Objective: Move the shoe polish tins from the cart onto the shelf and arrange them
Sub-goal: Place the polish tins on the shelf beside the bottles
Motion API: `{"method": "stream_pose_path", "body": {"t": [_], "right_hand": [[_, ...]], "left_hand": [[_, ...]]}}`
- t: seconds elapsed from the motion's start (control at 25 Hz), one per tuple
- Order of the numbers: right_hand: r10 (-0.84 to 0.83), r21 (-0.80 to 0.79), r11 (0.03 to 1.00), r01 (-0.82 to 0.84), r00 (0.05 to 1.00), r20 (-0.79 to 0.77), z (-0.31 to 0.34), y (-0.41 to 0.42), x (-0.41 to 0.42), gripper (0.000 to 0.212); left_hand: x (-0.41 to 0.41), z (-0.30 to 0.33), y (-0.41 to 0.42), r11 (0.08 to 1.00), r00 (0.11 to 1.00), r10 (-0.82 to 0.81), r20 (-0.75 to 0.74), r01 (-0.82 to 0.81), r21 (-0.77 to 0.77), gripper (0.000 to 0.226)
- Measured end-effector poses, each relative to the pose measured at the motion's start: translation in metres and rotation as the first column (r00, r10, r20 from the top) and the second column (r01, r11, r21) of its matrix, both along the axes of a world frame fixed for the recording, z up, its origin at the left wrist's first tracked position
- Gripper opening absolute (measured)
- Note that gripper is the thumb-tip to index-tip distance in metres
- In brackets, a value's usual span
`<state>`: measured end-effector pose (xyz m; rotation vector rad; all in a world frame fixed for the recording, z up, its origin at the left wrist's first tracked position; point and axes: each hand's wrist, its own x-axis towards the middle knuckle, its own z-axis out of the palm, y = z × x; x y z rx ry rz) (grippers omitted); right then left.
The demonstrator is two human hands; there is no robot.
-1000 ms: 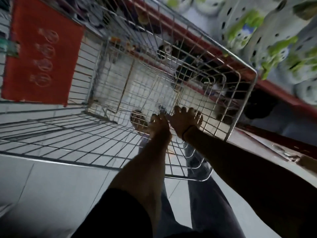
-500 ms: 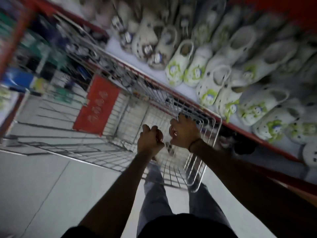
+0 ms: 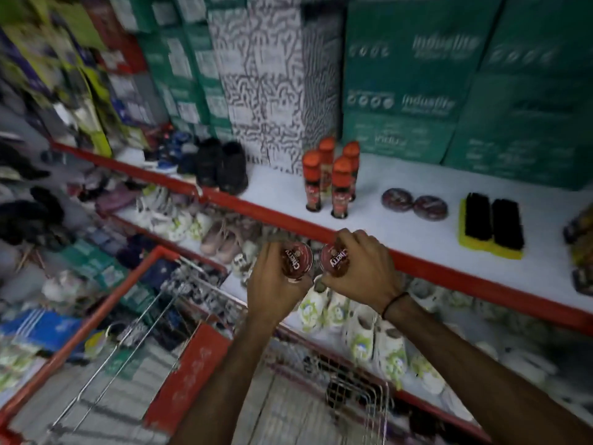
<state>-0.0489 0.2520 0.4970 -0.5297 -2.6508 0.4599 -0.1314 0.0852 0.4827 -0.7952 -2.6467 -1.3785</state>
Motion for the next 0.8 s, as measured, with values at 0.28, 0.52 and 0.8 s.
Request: {"method": "stream_pose_path", "body": {"t": [0.28,0.52,0.8], "right_hand": [[-0.253,0.083,0.963,0.257,0.966,-0.059,0.046,0.094,0.035,0.065],[-0.377,0.224,0.914,0.339,0.913,0.153,0.039,0.135,0.047,0.045],[-0.331,0.282,0.921,0.269,0.921,0.205,0.034,0.167,0.044,0.043]], "left_hand": [[0.003,0.037,0.119,0.957,0.946,-0.286,-0.152,0.290,-0.001,0.055],[-0.007,0.026,0.191,0.876,0.895,-0.425,-0.133,0.370,-0.309,0.030],[-0.025,0.031,0.221,0.840,0.834,-0.496,-0.241,0.391,-0.376,0.034]]}}
